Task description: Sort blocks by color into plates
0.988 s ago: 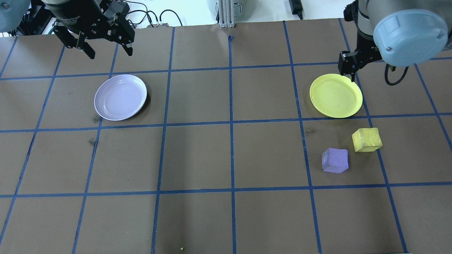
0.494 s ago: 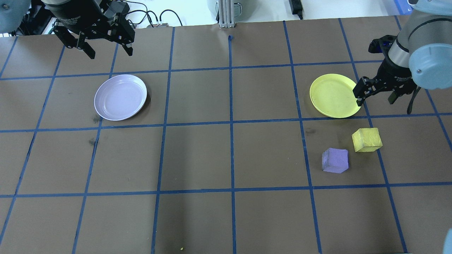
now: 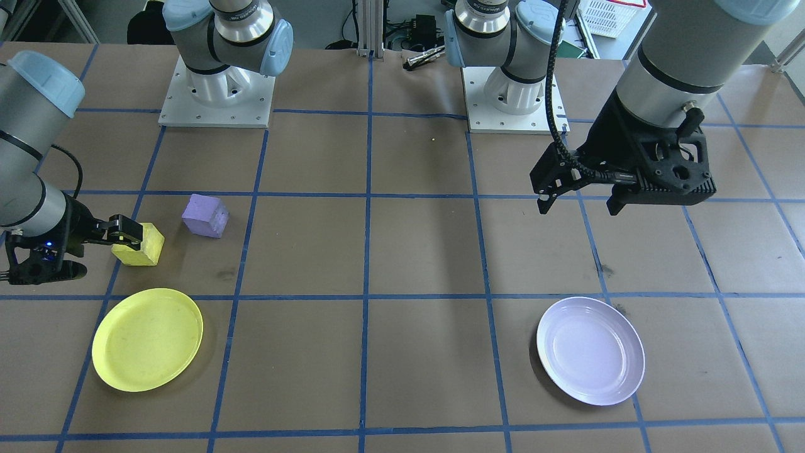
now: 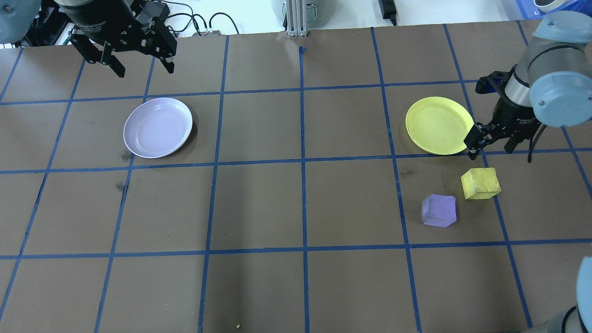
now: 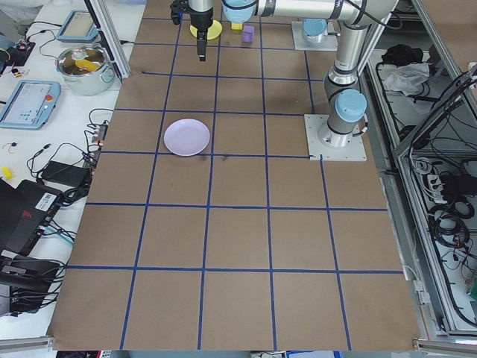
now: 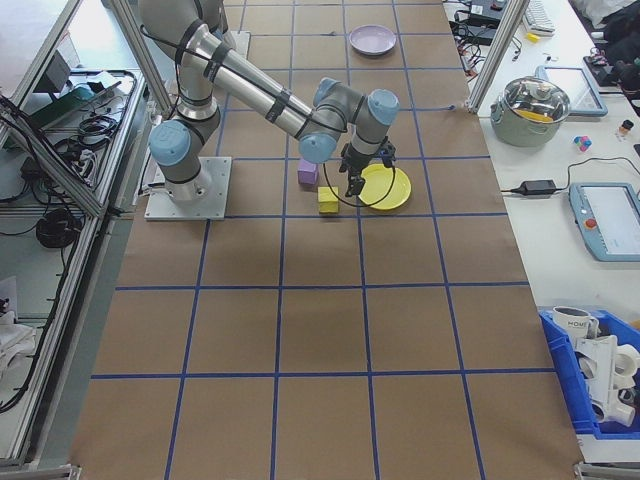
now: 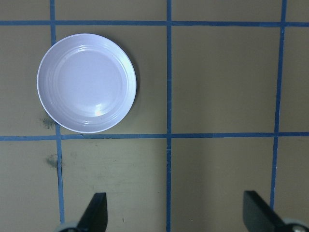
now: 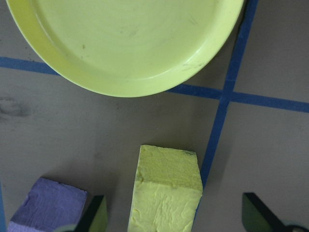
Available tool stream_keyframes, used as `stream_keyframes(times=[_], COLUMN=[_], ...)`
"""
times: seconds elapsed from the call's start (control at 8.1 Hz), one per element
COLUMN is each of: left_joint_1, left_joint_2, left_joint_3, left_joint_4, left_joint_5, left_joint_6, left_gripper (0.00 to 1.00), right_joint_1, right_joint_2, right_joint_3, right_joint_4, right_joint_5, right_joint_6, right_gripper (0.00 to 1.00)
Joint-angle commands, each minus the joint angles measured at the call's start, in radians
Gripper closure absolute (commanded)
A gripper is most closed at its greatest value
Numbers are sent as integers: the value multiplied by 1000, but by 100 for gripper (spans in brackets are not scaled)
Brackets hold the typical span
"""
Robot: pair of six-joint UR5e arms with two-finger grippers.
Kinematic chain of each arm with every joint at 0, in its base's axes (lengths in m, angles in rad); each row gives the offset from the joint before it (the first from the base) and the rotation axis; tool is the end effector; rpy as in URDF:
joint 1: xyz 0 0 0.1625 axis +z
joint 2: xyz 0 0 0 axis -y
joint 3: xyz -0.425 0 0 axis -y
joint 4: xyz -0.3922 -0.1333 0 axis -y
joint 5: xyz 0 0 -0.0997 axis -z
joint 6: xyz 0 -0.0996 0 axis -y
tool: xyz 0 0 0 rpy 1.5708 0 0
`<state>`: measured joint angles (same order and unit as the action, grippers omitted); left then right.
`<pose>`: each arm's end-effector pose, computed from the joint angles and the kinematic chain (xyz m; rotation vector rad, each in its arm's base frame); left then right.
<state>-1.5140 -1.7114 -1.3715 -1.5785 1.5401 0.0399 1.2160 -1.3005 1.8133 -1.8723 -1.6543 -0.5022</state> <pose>-0.1046 -0.5626 0.5120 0.0251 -3.1122 0.0816 -0.0676 -0.5422 0.2617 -0.2427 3.1000 0.3539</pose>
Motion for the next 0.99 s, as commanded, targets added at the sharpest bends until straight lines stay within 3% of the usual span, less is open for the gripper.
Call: stream_keyframes(times=[0.0, 0.62, 0.74, 0.86], left_joint_1=[0, 0, 0, 0], left_joint_2=[1, 1, 1, 1], left_joint_3=[0, -1, -1, -1], left_joint_4=[0, 0, 0, 0], left_joint_5=[0, 0, 0, 0], left_joint_6=[0, 0, 2, 0], left_gripper=[0, 0, 0, 0], right_joint_1=[-9, -9, -9, -9], right_joint_2=[44, 136, 141, 142], right_joint_3=[12, 15, 14, 14], right_joint_4=[2, 50, 50, 51], right_joint_5=[-39, -41, -41, -45], right_joint_6=[34, 99, 97, 99], right_gripper=[0, 0, 15, 76])
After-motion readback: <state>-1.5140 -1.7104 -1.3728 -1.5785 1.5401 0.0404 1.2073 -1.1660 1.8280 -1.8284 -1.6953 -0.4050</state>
